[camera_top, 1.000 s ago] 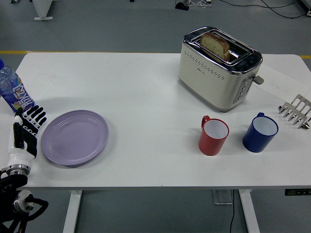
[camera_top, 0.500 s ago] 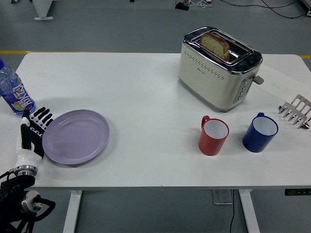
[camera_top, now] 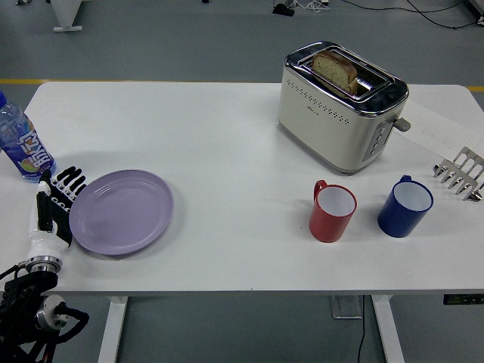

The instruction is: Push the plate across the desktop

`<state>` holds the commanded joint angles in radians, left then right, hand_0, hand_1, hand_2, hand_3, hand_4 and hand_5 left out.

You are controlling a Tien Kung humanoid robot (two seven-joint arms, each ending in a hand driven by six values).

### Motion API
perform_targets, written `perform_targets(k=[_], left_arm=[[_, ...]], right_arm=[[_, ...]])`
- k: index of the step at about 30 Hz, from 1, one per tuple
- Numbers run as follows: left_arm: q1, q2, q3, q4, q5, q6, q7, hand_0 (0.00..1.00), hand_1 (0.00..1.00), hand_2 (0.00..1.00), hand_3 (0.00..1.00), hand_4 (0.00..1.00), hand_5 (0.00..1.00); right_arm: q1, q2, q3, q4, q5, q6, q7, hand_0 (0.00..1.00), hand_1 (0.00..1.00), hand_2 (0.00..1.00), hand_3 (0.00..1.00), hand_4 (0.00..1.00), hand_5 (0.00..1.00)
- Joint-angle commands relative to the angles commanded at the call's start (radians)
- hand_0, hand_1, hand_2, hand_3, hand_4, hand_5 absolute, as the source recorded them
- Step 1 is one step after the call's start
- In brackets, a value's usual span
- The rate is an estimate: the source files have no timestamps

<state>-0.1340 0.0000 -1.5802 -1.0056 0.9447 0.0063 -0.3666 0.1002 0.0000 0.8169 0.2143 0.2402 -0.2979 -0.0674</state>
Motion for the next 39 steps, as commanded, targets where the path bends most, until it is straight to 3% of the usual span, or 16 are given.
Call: perform_targets(k=[39], left_arm=[[-0.024, 0.000, 0.138, 0.000, -0.017, 0.012, -0.003, 0.786, 0.768, 0.734, 0.616, 0.548, 0.998]], right_arm=[[-0.001, 0.000, 0.006, 0.000, -0.011, 0.000, 0.000, 0.569, 0.475, 0.619, 0.626, 0.395, 0.579]])
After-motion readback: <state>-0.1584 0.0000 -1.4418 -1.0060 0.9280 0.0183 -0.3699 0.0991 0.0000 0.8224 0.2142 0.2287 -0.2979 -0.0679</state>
